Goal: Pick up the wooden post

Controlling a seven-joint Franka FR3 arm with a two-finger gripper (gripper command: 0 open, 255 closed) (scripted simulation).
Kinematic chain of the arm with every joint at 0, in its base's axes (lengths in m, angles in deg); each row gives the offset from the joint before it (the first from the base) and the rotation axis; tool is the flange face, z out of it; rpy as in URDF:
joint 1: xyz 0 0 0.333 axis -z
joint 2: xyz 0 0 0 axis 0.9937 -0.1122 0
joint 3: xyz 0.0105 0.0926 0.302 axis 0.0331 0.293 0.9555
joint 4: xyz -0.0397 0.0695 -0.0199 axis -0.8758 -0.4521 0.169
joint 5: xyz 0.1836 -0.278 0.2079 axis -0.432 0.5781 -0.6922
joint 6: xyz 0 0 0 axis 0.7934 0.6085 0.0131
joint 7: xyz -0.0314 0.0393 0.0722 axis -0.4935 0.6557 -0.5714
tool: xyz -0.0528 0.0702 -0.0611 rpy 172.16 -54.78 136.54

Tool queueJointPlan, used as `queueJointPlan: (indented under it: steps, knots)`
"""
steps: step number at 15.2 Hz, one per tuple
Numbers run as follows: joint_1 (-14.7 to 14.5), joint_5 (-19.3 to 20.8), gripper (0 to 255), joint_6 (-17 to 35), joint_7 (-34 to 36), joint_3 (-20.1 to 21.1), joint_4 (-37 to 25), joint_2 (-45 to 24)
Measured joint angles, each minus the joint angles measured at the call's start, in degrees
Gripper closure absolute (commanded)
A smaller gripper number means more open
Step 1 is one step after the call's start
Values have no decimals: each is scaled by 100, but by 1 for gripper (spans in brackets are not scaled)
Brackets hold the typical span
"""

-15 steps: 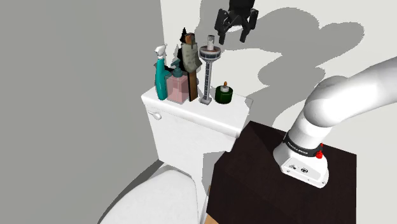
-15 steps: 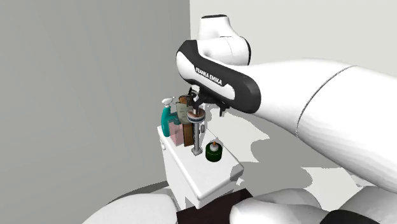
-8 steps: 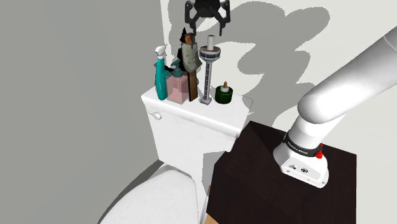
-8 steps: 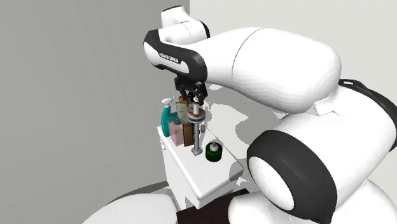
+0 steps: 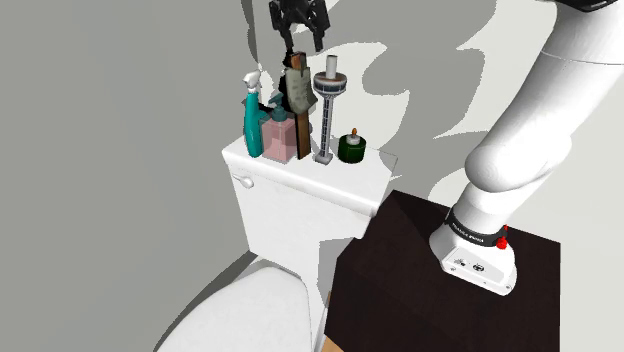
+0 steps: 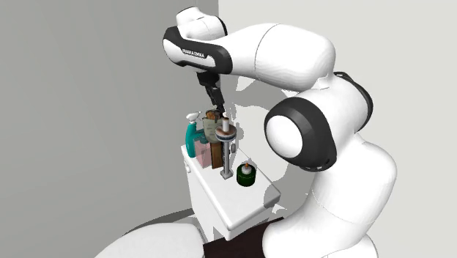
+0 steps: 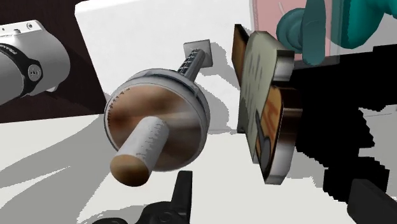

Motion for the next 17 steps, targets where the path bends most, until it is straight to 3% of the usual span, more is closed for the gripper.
queueJointPlan:
  steps: [5, 6, 17]
  knots:
    - [25, -49, 0, 346, 107, -21, 417, 73]
    - [29, -53, 255, 385, 107, -25, 459, 80]
    - [30, -55, 255, 384, 107, -26, 459, 84]
